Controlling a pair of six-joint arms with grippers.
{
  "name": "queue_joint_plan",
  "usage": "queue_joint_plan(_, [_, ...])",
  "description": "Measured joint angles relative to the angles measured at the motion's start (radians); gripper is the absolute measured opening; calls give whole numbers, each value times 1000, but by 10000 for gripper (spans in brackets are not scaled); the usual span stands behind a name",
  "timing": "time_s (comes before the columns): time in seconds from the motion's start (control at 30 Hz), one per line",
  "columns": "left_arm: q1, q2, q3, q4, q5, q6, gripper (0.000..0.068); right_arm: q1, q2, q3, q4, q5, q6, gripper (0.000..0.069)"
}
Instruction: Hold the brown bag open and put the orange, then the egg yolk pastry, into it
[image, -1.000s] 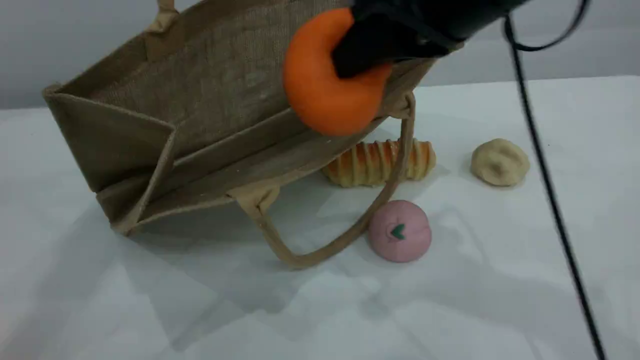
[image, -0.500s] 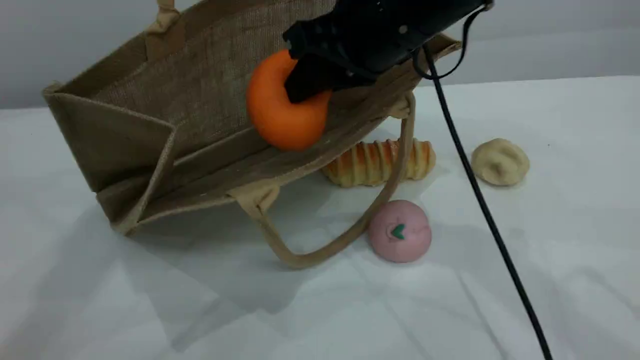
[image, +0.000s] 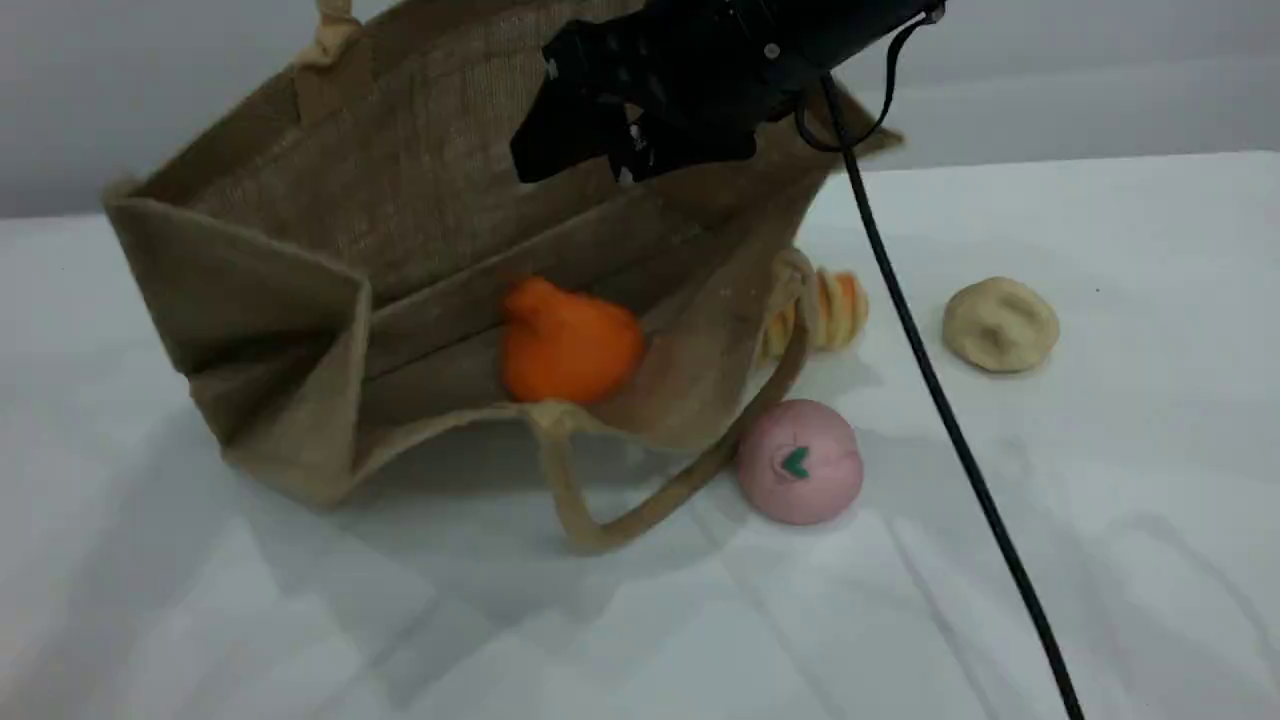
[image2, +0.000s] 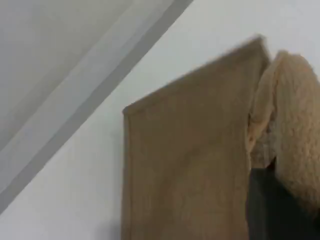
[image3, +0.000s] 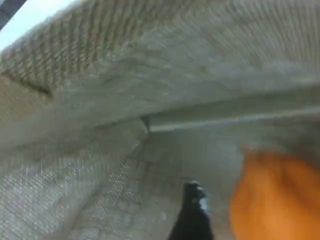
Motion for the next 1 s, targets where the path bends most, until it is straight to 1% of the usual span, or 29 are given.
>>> queue_joint_plan(0.07, [0,0,0,0,0,0,72,-1,-10,0,-2,22,6,561])
queue_joint_plan(0.2, [0,0,0,0,0,-1,72,-2,-51,1,-34,39,28,570])
queue_joint_plan(0.33, [0,0,0,0,0,-1,72,-4,-115,1,-140,39,103,570])
queue_joint_plan(0.53, [0,0,0,0,0,-1,72,-4,-231,1,-389,60,314,570])
queue_joint_plan(0.7, [0,0,0,0,0,-1,72,-18,-314,2,-642,122,524,570])
queue_joint_plan(0.87, [0,0,0,1,0,-1,72,-71,-385,2,-872,227,746,570])
queue_joint_plan(1.0, [0,0,0,1,0,-1,72,-117,-419,2,-1028,299,880,570])
